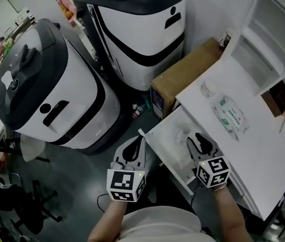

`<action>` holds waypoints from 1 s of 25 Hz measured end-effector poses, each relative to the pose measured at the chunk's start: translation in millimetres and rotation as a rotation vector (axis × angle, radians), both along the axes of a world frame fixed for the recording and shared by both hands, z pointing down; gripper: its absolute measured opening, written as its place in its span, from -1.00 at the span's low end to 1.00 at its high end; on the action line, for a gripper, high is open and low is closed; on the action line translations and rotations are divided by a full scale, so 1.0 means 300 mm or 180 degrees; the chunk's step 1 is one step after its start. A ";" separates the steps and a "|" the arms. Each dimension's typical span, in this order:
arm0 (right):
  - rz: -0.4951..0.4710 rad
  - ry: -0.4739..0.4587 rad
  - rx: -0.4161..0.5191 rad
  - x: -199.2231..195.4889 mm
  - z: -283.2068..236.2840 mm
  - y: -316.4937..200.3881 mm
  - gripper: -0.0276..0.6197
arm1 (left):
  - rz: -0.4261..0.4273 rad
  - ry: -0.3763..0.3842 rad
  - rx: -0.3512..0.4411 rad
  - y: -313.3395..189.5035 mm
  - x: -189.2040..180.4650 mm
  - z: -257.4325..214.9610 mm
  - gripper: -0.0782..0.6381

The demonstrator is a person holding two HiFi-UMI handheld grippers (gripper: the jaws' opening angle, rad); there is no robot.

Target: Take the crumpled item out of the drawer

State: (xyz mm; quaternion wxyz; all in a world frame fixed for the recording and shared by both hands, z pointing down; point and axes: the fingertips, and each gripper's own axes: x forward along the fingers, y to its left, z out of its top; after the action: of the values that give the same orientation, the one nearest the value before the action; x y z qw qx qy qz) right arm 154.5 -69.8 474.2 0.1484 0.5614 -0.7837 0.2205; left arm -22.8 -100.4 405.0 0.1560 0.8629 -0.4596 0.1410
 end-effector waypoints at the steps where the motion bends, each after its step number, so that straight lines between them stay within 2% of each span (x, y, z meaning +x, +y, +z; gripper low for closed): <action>1: -0.0066 0.0009 -0.0054 -0.010 0.025 -0.002 -0.48 | -0.0027 -0.0011 -0.0023 0.001 -0.005 0.009 -0.81; 10: -0.0416 0.0357 -0.0543 -0.046 0.259 -0.021 -0.48 | -0.0274 -0.0047 -0.0220 0.012 -0.067 0.081 -0.81; 14: -0.0555 0.0497 -0.0711 -0.051 0.345 -0.025 -0.48 | -0.0383 -0.0007 -0.0300 0.014 -0.080 0.099 -0.81; 21: -0.0840 0.0758 -0.0971 -0.040 0.480 -0.037 -0.48 | -0.0469 -0.0079 -0.0371 0.011 -0.087 0.135 -0.81; 25: -0.1094 0.1031 -0.1139 -0.028 0.552 -0.029 -0.48 | -0.0528 -0.0096 -0.0400 0.010 -0.092 0.150 -0.81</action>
State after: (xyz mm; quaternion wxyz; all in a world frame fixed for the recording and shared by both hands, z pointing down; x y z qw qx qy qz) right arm 146.0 -78.6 639.9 0.4034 0.4133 -0.7820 0.2343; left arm -50.4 -97.4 450.2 0.2141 0.8081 -0.5220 0.1692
